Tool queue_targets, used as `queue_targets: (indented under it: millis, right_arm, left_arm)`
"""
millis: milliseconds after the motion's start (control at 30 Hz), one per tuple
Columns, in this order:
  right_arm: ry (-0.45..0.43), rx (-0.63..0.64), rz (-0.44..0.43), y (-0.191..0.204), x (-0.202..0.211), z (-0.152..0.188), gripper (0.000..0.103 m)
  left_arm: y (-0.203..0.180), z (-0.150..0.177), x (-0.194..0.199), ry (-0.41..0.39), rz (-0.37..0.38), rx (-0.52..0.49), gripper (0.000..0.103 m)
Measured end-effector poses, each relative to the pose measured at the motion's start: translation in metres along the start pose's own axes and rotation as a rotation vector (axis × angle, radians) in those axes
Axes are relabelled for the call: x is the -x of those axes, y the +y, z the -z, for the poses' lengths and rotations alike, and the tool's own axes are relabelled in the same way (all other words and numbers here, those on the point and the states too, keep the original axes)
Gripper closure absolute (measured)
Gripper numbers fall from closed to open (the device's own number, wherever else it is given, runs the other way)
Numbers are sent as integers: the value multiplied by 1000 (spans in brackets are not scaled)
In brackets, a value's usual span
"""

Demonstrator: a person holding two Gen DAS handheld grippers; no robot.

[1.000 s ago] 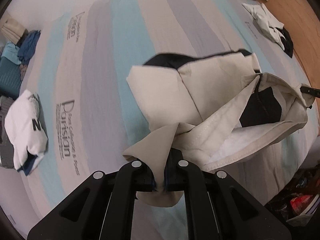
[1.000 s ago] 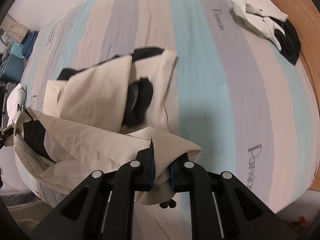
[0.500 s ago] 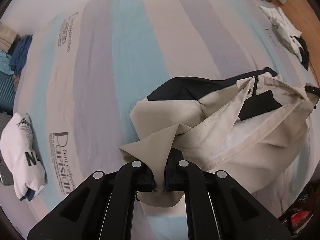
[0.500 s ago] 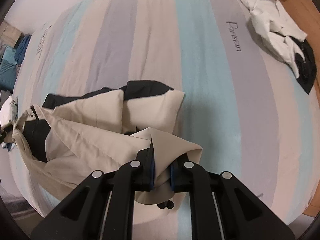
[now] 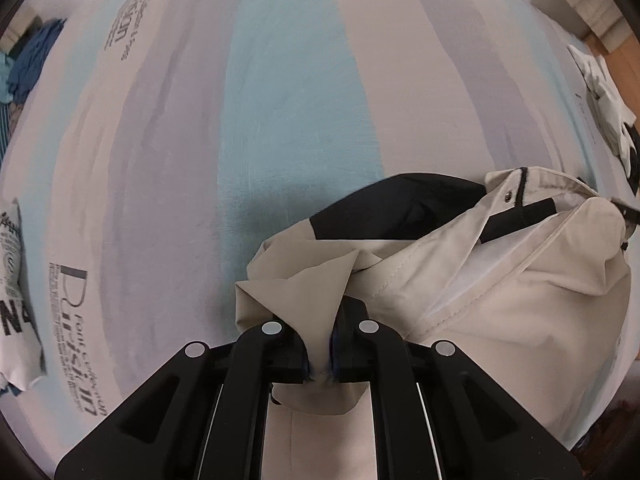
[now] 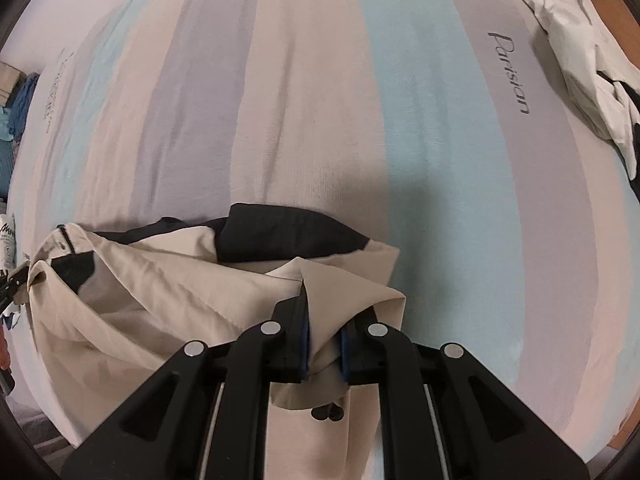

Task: Fold large clothes
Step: 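Lift the hem with both tools and fold it up over the hood, then open both tools to release the folded hem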

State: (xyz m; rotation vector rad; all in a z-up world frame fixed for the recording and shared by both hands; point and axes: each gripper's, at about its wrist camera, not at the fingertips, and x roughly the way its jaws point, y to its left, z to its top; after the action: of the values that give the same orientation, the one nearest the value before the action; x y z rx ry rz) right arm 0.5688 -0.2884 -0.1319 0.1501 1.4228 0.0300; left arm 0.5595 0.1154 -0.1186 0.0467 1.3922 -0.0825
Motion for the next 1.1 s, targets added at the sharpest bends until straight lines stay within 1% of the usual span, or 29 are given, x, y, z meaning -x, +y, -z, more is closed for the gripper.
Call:
queue_targets:
  millis: [233, 333, 367, 467, 500, 567, 600, 633, 667, 700, 733, 767, 800, 833, 900, 967, 1000, 1100]
  right_arm:
    - [4, -6, 1, 6, -31, 1, 93]
    - [-10, 9, 17, 12, -41, 7, 93]
    - [-22, 26, 34, 16, -42, 10, 93]
    - [-73, 53, 80, 25, -33, 20, 92]
    - [-91, 57, 88, 28, -27, 24, 90]
    - [-111, 40, 69, 27, -18, 30, 85]
    - [-120, 33, 62, 27, -14, 32, 82]
    - [-133, 33, 55, 27, -9, 36, 79]
    - [-150, 31, 50, 27, -3, 39, 69]
    - [-167, 26, 42, 29, 3, 40, 57]
    - [-195, 23, 28, 29, 12, 43, 54]
    - [-211, 25, 28, 28, 18, 42, 48]
    - [-225, 27, 30, 31, 22, 45, 41]
    - [-245, 26, 22, 33, 29, 48, 37]
    - [-273, 45, 23, 41, 39, 53, 30]
    - [-280, 67, 22, 48, 44, 51, 29]
    - [-281, 82, 19, 51, 46, 53, 29]
    - [-300, 113, 21, 59, 55, 57, 27]
  left_arm:
    - [1, -2, -25, -27, -1, 16, 95]
    - [-7, 3, -35, -61, -43, 1, 94]
    - [-10, 5, -36, -74, -57, -2, 94]
    - [-16, 11, -28, -114, -87, -4, 93]
    - [-15, 13, -23, -127, -77, 14, 92]
    - [-9, 17, -12, -153, -35, 55, 91]
    - [-7, 20, -4, -169, -12, 76, 87]
    - [-6, 22, 2, -178, -2, 79, 79]
    - [-7, 21, 9, -188, 8, 78, 75]
    - [-9, 23, 14, -197, 14, 74, 68]
    - [-14, 26, 21, -211, 16, 64, 61]
    - [-19, 28, 24, -217, 19, 59, 56]
    - [-24, 30, 30, -236, 15, 50, 45]
    - [-28, 28, 36, -249, 9, 45, 37]
    - [-33, 28, 43, -267, 9, 33, 33]
    - [-39, 32, 46, -272, 12, 24, 31]
    - [-41, 31, 49, -275, 7, 23, 26]
    - [-42, 32, 57, -289, 3, 28, 21]
